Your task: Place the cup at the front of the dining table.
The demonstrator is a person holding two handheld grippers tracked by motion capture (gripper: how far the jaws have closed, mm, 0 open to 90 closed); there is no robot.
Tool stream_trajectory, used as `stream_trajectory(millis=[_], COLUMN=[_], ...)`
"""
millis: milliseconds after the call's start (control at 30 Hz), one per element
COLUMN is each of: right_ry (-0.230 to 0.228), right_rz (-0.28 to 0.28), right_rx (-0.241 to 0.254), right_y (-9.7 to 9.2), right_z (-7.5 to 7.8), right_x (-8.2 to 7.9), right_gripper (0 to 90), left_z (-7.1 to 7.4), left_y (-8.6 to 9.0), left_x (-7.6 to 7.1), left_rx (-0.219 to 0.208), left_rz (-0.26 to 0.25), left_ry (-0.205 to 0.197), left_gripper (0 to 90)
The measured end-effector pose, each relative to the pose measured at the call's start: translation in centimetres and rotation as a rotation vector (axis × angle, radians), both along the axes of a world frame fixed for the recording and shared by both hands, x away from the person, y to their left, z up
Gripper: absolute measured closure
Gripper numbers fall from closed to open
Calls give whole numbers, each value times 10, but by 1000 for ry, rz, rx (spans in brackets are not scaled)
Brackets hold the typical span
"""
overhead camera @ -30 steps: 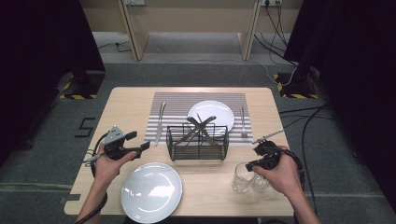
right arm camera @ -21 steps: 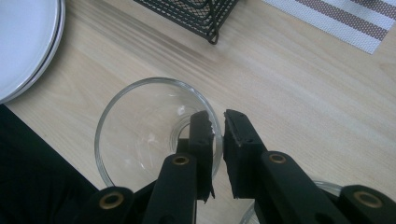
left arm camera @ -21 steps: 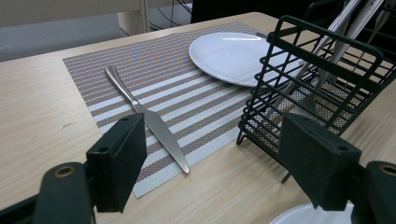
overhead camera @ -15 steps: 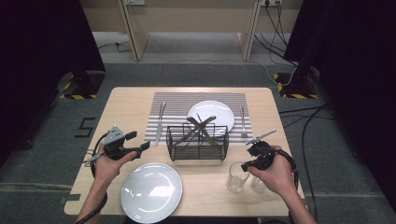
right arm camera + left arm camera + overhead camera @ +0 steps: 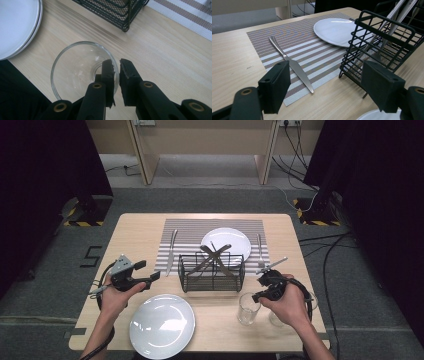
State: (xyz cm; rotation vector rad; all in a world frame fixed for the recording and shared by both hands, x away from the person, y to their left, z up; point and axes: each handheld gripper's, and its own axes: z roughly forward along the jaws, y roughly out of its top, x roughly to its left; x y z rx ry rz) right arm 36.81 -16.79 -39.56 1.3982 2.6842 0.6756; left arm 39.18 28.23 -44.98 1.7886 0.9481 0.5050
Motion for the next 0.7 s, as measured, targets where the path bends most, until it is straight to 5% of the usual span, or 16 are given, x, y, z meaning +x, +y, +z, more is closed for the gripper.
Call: stream_trajectory(millis=[700], right_ry=[-11], right_rz=[30], right_rx=[-7], right_y=[20], right_z=[0], right_x=[6], right_gripper=[823], left_z=[0], left_y=[0], left_x=[0], left_rx=[1], left_rz=[1], left_ry=[0], left_gripper=[235])
